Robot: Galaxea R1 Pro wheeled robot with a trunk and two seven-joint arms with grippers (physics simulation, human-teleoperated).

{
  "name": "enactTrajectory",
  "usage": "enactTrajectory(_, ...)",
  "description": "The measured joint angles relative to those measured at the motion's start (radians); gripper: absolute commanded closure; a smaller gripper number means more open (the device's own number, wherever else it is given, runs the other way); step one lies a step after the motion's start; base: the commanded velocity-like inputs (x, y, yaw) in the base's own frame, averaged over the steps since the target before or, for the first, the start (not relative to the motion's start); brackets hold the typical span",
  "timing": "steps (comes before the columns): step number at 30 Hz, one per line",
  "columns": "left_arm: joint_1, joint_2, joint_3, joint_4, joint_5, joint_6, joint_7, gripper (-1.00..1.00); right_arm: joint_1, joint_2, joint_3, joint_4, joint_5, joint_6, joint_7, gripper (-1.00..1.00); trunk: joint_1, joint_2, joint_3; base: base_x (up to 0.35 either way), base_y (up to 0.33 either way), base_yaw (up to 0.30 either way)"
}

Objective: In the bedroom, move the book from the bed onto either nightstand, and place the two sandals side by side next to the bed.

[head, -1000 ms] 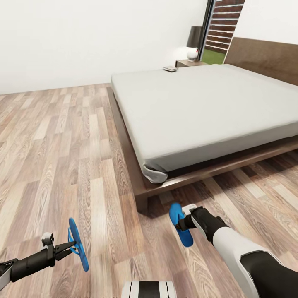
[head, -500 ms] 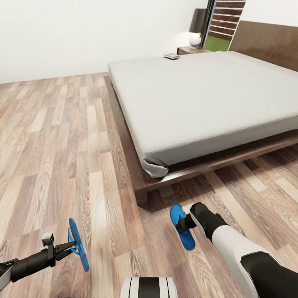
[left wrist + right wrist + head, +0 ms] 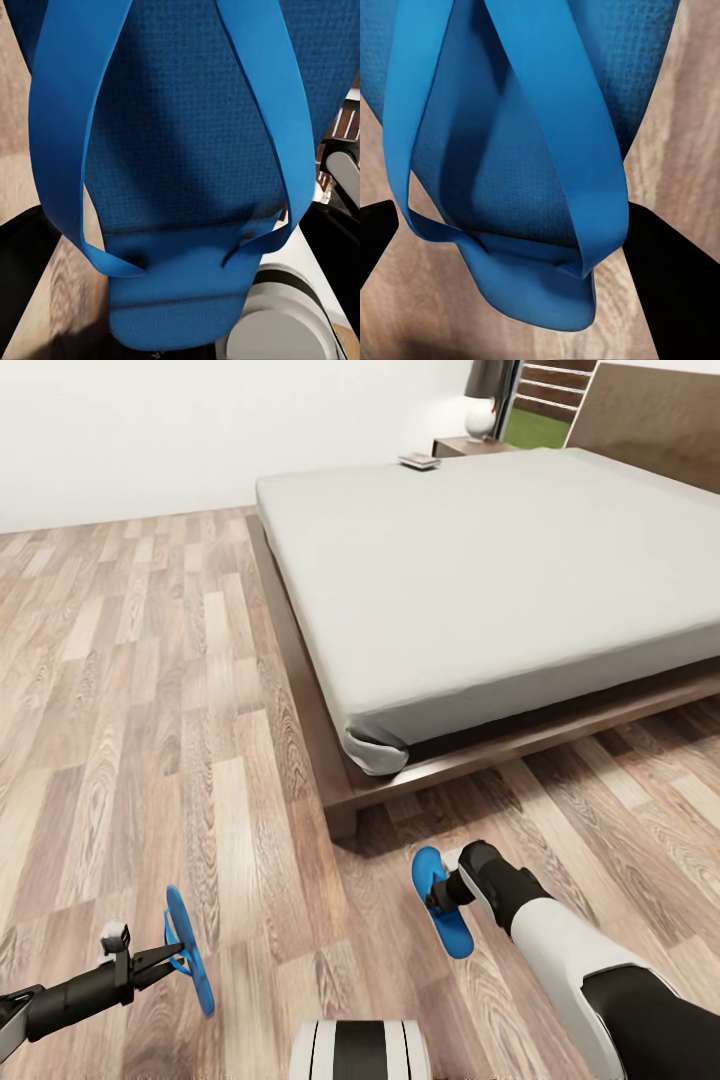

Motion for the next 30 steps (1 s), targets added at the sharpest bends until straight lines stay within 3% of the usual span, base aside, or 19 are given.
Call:
enactTrajectory(24,0.000,0.001,0.000,-0.001,0.000,-0.004,0.000,1.00,-0.084,-0.002,0.000,-0.001,0.008,0.013,-0.017,1.00,0.011,-0.006,-0.093,0.000,0.000,0.000)
enactTrajectory(30,0.000,0.014,0.001,-0.003,0.000,-0.037,-0.001,1.00,-0.094,-0.001,0.000,-0.001,0.002,0.013,-0.068,1.00,0.011,-0.006,-0.093,0.000,0.000,0.000)
